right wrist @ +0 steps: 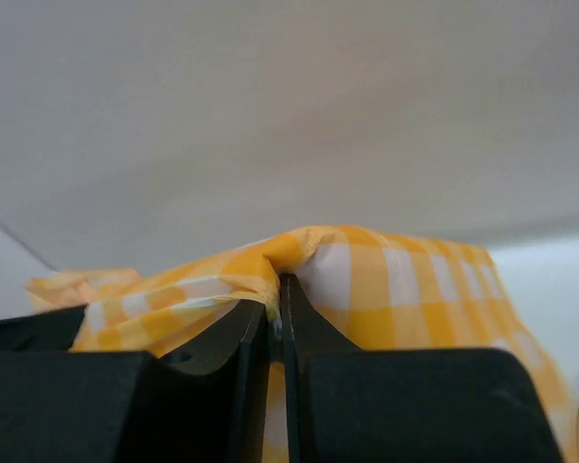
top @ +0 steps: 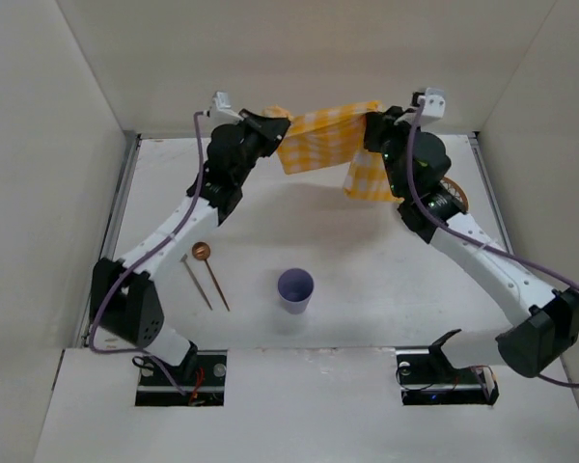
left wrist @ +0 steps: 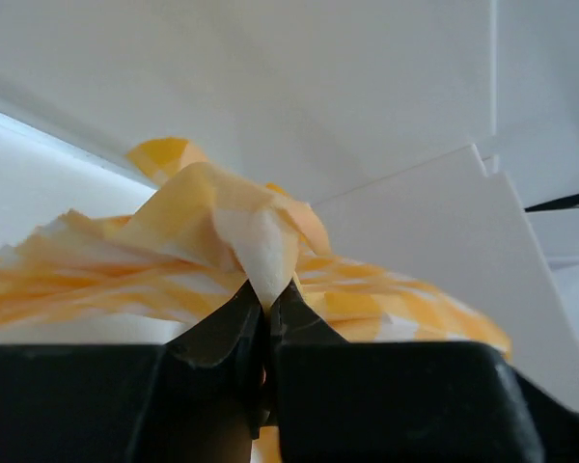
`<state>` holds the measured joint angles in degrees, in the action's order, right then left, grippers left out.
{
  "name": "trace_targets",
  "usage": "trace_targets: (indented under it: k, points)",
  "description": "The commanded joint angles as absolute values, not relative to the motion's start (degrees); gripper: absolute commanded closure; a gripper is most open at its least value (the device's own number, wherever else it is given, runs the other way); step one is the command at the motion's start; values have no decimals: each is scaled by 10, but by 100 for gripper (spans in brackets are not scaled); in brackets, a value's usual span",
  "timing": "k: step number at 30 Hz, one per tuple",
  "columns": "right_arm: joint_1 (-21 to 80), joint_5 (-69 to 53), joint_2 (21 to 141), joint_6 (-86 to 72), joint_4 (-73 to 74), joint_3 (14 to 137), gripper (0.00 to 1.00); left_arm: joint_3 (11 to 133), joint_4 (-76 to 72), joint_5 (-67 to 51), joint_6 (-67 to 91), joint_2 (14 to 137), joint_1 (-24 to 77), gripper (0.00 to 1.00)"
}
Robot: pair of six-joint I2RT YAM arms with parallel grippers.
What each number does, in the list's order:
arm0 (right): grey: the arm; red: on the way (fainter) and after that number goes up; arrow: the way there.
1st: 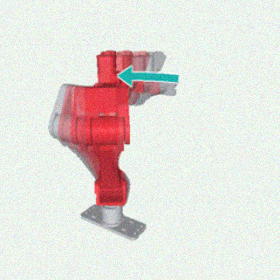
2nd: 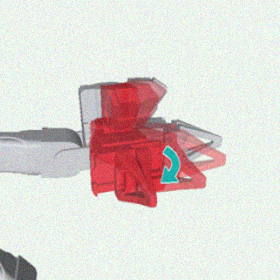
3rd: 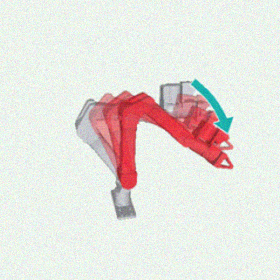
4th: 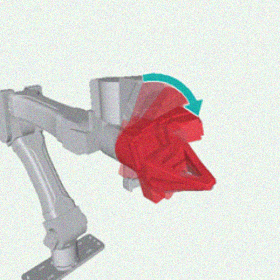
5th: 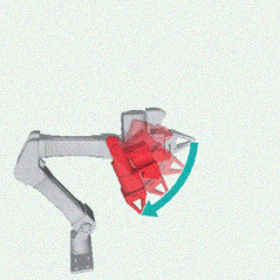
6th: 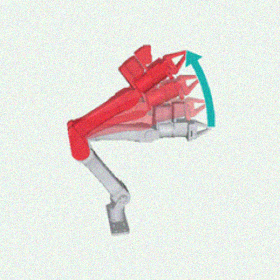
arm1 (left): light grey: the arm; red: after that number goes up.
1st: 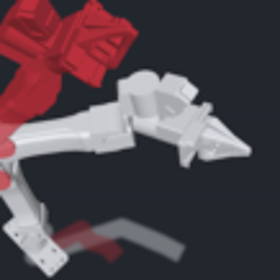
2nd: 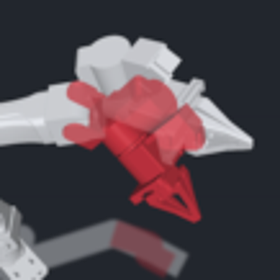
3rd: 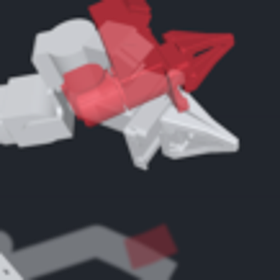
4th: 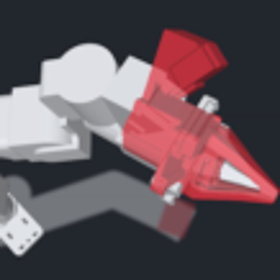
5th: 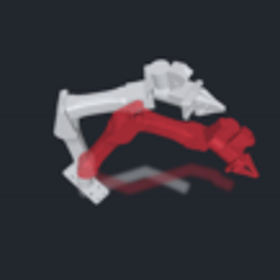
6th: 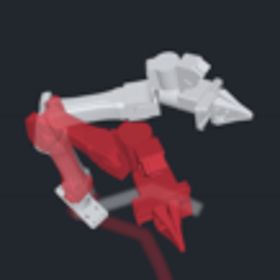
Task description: Set the dinner table for one person
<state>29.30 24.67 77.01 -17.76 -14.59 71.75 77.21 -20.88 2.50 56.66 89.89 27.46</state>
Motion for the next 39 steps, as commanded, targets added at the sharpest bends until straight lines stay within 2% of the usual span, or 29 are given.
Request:
trace_targets:
  k: [1, 4, 8, 13, 16, 20, 24, 28, 30, 34, 39]
  points:
    - [350, 314, 790, 73, -97, 730, 86, 660, -267, 60, 562, 808, 233, 98]
    - [402, 318, 826, 123, -131, 661, 85, 501, -326, 76, 596, 760, 211, 98]
    - [461, 320, 864, 92, -171, 554, 84, 317, -401, 75, 635, 729, 204, 97]
    - [504, 316, 846, 15, -171, 481, 69, 187, -467, 70, 649, 728, 202, 95]
    - [508, 303, 794, -43, -135, 451, 46, 164, -471, 51, 654, 696, 189, 94]
    - [508, 268, 700, -158, -104, 396, 28, 160, -436, 36, 651, 636, 187, 92]
    - [473, 249, 636, -317, -73, 336, 24, 151, -384, 44, 642, 606, 189, 86]
    - [401, 224, 603, -436, -65, 280, 21, 132, -361, 43, 640, 575, 160, 73]
    - [347, 221, 603, -465, -39, 274, 21, 134, -337, 47, 633, 547, 147, 66]
    - [271, 221, 601, -493, -12, 272, 21, 147, -280, 81, 597, 496, 152, 58]
    - [222, 215, 645, -485, -11, 296, 23, 186, -211, 151, 525, 487, 201, 56]
